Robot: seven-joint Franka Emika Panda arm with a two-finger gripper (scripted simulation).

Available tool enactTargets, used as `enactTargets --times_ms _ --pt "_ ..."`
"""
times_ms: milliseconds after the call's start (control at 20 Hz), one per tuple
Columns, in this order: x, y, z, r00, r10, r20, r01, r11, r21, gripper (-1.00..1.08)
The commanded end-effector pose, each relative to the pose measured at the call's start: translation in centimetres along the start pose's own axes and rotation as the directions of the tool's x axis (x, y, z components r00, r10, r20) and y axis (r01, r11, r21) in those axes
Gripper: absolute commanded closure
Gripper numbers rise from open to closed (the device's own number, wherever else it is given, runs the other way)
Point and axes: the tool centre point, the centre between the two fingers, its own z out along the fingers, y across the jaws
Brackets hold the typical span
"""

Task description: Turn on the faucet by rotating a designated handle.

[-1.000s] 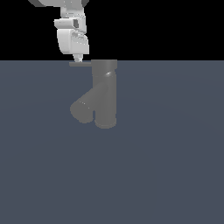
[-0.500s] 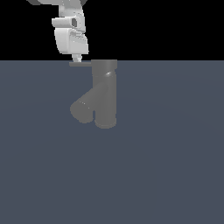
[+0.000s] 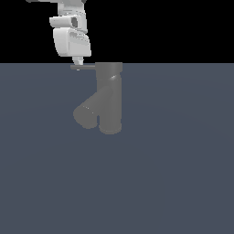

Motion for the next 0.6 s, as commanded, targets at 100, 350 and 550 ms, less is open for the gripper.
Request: enactTargets --times_ms 100,350,550 --pt "0.2 1.4 0.0 1.000 0.000 -0.003 0.000 1.000 -0.009 1.08" --pt "0.2 2.6 0.0 1.000 0.000 -0.003 0.000 1.000 -0.009 1.08" --pt "0.3 3.5 0.0 1.000 0.000 -0.003 0.000 1.000 -0.009 1.08"
